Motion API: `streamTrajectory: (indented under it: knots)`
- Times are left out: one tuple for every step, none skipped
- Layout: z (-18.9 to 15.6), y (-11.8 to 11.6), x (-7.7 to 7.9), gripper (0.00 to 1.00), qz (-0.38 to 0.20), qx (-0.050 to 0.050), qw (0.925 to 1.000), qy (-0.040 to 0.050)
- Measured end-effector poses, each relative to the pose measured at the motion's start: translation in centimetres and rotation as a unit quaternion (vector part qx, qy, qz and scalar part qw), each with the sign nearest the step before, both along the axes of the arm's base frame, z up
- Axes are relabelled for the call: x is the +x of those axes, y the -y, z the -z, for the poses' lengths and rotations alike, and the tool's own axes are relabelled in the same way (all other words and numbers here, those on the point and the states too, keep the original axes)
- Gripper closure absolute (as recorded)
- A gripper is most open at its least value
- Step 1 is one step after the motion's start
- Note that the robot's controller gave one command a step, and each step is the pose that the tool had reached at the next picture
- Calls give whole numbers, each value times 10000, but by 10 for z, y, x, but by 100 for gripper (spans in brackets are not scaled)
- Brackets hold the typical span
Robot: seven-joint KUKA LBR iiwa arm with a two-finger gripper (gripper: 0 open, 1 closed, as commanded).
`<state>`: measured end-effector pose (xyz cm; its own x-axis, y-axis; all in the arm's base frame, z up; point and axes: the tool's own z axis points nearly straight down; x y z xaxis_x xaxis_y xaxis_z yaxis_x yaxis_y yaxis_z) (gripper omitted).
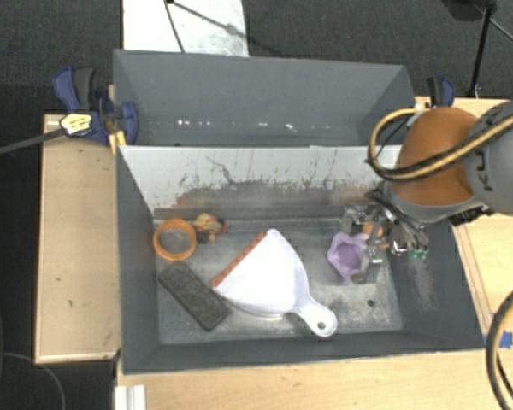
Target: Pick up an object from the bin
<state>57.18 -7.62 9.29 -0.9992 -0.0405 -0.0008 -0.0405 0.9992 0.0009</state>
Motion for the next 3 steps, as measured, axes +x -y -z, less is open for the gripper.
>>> streamTrajectory:
  knots:
    - [-17,0,15,0,79,-4,10000,26]
    - [22,-1,15,0,89,-3,10000,11]
    - [22,-2,20,100,1576,20,9875,9]
